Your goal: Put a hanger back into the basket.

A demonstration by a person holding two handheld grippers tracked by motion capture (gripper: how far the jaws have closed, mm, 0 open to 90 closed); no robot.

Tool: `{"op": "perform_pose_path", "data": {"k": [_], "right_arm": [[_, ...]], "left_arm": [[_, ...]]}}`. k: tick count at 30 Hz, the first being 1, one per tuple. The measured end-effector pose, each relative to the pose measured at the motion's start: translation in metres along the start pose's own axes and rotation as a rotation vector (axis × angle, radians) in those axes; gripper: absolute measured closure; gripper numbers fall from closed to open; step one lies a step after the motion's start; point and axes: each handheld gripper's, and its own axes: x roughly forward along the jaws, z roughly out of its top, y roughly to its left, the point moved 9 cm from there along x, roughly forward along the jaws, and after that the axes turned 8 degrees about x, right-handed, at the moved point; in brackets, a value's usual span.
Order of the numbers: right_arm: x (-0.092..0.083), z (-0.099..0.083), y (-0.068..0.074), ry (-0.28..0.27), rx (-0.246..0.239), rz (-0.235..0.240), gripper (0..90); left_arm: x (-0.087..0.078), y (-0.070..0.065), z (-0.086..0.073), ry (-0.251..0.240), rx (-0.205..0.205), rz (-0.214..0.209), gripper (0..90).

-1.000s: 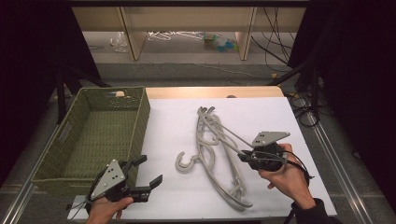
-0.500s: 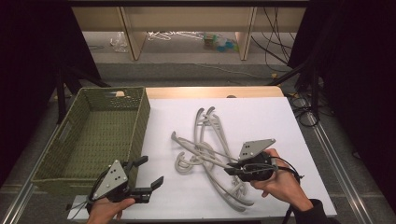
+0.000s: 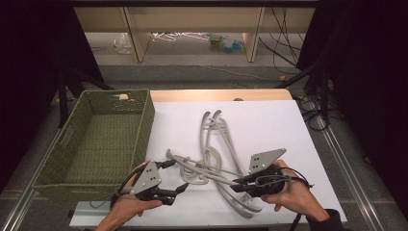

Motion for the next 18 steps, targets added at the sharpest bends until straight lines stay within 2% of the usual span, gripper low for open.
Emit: {"op": "perform_pose_path", "data": {"k": [1,3,4,5,8,9,10,11,12,13,14,15,16,18], "right_arm": [[0.0,0.0,0.001,-0.001,-0.008,0.004,82.2],[0.0,0.0,0.003,-0.004,-0.007,0.009,82.2],[0.0,0.0,0.005,-0.001,-0.016,0.018,82.1],[0.0,0.0,0.005,-0.001,-0.016,0.018,82.1],[0.0,-0.002,0.009,0.006,-0.023,0.04,82.1],[0.0,-0.002,0.011,0.007,-0.027,0.046,82.1],[0.0,-0.002,0.011,0.007,-0.027,0.046,82.1],[0.0,-0.002,0.012,0.007,-0.03,0.051,82.1],[0.0,-0.002,0.014,0.003,-0.029,0.059,82.1],[0.0,-0.002,0.014,0.003,-0.029,0.059,82.1],[0.0,-0.002,0.014,0.002,-0.03,0.062,82.1],[0.0,-0.002,0.014,0.0,-0.036,0.067,82.1],[0.0,-0.002,0.014,0.0,-0.036,0.067,82.1],[0.001,-0.003,0.015,0.0,-0.036,0.078,82.1]], "left_arm": [[0.0,0.0,0.0,0.0,0.0,0.0,22.5],[0.008,-0.002,0.0,0.03,0.016,-0.02,24.4],[0.012,-0.005,0.0,0.058,0.029,-0.047,26.1],[0.012,-0.005,0.0,0.058,0.029,-0.047,26.3],[0.017,-0.007,0.0,0.091,0.068,-0.077,28.3],[0.019,-0.008,-0.001,0.106,0.091,-0.096,33.9],[0.019,-0.008,-0.001,0.106,0.091,-0.096,34.4],[0.02,-0.008,-0.001,0.116,0.11,-0.103,34.4],[0.022,-0.009,-0.002,0.125,0.128,-0.125,39.6],[0.022,-0.009,-0.002,0.125,0.128,-0.125,40.7],[0.024,-0.01,-0.002,0.126,0.15,-0.143,40.7],[0.024,-0.011,-0.001,0.125,0.153,-0.149,45.8],[0.025,-0.012,-0.001,0.125,0.163,-0.164,45.8],[0.027,-0.015,0.0,0.129,0.19,-0.193,51.7]]}}
